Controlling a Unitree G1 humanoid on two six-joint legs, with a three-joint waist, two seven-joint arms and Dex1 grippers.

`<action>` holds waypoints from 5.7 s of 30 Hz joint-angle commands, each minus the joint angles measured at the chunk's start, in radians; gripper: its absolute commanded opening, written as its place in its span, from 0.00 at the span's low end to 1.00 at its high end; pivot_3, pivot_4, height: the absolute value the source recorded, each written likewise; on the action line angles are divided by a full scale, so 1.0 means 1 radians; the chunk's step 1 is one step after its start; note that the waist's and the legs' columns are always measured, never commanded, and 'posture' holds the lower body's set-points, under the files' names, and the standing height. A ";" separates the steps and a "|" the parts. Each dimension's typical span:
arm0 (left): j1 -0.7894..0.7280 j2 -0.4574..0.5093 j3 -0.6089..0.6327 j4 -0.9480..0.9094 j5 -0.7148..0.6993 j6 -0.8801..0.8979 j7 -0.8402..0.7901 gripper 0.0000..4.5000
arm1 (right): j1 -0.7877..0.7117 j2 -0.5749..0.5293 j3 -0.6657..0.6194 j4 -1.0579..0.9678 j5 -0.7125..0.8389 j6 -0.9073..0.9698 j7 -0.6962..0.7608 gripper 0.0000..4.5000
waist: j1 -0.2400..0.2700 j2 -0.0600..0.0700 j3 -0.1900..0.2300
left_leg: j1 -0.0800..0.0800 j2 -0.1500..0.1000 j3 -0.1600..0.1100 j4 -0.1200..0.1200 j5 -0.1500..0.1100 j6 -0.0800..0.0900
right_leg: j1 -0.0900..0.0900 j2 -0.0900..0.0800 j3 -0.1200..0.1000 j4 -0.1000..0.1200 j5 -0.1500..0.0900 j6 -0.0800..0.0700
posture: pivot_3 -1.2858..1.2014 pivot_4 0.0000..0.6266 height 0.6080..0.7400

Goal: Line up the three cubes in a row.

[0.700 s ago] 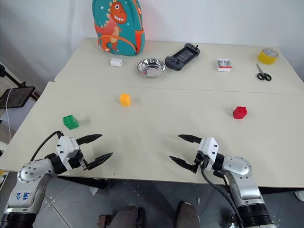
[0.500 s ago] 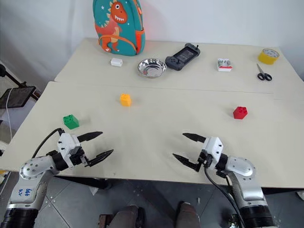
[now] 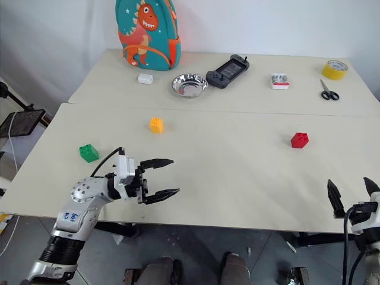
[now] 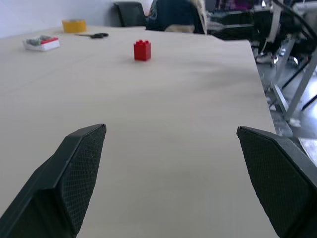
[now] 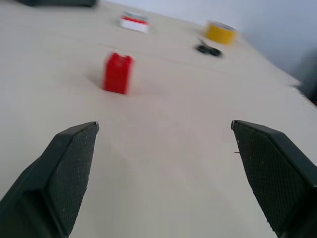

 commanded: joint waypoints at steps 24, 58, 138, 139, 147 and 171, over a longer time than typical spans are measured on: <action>0.016 0.043 0.004 -0.035 0.038 -0.003 0.001 1.00 | -0.732 -0.092 0.317 0.420 -0.189 0.345 -0.239 0.87 | -0.003 0.003 0.000 | -0.005 0.000 0.004 0.000 0.000 0.001 | -0.008 0.000 0.004 0.002 0.000 0.000 | 0.52 0.24 1.00; 0.074 0.143 0.128 0.011 0.026 -0.006 0.005 1.00 | -0.941 -0.064 0.761 0.620 -0.162 -0.003 0.918 0.49 | -0.006 0.002 0.001 | -0.005 0.000 0.008 0.002 0.000 0.001 | -0.012 0.001 0.007 0.006 0.000 0.000 | 0.52 0.24 1.00; -0.501 0.040 -0.098 0.772 0.158 -0.254 -0.444 0.34 | -0.229 -0.103 0.418 -0.105 0.056 -0.143 0.599 1.00 | 0.002 -0.005 -0.001 | -0.006 0.003 0.020 0.012 -0.008 0.005 | -0.015 0.004 0.016 0.006 0.003 0.003 | 0.52 0.24 1.00; -0.529 0.017 -0.100 0.831 0.172 -0.292 -0.448 0.34 | -0.218 -0.108 0.411 -0.117 0.058 -0.139 0.595 1.00 | 0.000 -0.006 -0.001 | -0.006 0.003 0.020 0.013 -0.008 0.005 | -0.015 0.004 0.016 0.006 0.003 0.003 | 0.52 0.24 1.00; -0.648 -0.060 -0.075 1.102 0.243 -0.458 -0.420 0.34 | -0.164 -0.110 0.400 -0.196 0.058 -0.111 0.545 1.00 | 0.002 -0.007 0.000 | -0.007 0.002 0.020 0.013 -0.009 0.006 | -0.015 0.004 0.016 0.005 0.003 0.003 | 0.52 0.24 1.00; -0.140 0.118 0.286 0.407 0.050 -0.127 -0.124 1.00 | -0.373 -0.041 0.512 -0.117 0.113 -0.048 0.585 1.00 | -0.030 -0.008 0.001 | -0.005 0.004 0.018 0.013 -0.010 0.006 | -0.015 0.004 0.016 0.008 0.003 0.004 | 0.52 0.24 1.00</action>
